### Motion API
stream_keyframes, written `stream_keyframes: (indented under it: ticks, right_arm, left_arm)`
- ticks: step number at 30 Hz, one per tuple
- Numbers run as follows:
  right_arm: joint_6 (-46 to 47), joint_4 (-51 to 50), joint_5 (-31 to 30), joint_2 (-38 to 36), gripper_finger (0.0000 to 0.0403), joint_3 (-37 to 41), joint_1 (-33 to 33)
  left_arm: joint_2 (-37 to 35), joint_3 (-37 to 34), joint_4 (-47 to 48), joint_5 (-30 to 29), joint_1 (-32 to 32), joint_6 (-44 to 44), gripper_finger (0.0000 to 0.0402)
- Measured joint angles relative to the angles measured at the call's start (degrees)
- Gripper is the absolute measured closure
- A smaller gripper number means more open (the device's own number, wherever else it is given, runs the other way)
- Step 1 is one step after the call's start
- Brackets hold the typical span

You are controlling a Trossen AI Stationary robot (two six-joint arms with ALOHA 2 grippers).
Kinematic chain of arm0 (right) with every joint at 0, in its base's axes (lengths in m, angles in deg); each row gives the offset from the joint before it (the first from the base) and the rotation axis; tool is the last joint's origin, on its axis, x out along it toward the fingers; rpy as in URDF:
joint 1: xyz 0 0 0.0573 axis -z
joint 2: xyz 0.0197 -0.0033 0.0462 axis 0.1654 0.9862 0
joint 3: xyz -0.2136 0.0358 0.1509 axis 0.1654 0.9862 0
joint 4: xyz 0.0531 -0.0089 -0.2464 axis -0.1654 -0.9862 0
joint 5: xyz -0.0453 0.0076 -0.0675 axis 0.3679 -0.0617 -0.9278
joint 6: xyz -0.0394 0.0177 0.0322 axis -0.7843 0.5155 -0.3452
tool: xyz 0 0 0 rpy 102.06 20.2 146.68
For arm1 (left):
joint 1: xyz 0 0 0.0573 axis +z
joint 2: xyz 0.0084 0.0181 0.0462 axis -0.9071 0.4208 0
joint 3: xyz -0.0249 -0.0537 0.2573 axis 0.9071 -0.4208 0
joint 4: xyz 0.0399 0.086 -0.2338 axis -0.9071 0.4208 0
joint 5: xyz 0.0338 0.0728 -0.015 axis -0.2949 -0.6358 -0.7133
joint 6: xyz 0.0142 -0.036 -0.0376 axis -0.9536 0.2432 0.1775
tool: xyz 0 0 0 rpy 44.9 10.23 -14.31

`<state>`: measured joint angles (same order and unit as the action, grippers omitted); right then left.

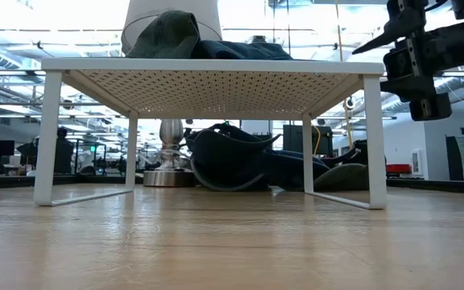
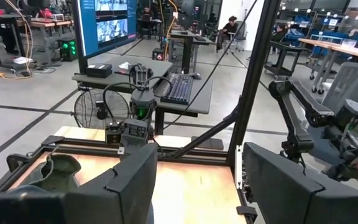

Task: Pick & Place hat
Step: Stack the right black cap on top of the other black cap on the shelf

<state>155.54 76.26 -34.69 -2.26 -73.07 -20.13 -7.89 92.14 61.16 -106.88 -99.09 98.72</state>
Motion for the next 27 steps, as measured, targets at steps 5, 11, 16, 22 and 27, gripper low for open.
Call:
stream_keyframes:
  ticks: [5,11,16,22,27]
  right_arm:
    - [0.5,-3.6,-5.5,-3.4,0.0174,0.0,-1.1]
    - [3.4,-7.8,-17.0,-4.8,0.0174,0.0,-3.7]
    - [7.7,-8.9,-27.6,-4.7,0.0174,0.0,-4.6]
    - [13.8,-12.9,-36.4,-4.3,0.0174,0.0,-4.6]
    - [22.8,-18.6,-37.0,-2.1,0.0174,0.0,-4.1]
  left_arm:
    - [0.0,0.0,0.0,0.0,0.5,0.0,0.0158]
    - [-0.4,0.0,0.0,-0.1,2.0,0.2,0.0158]
    - [-0.8,0.0,-0.5,-1.4,3.6,1.4,0.0158]
    - [-1.0,0.0,-0.9,-4.7,5.5,1.9,0.0158]
    - [-1.0,0.0,-2.8,-5.7,7.6,2.0,0.0158]
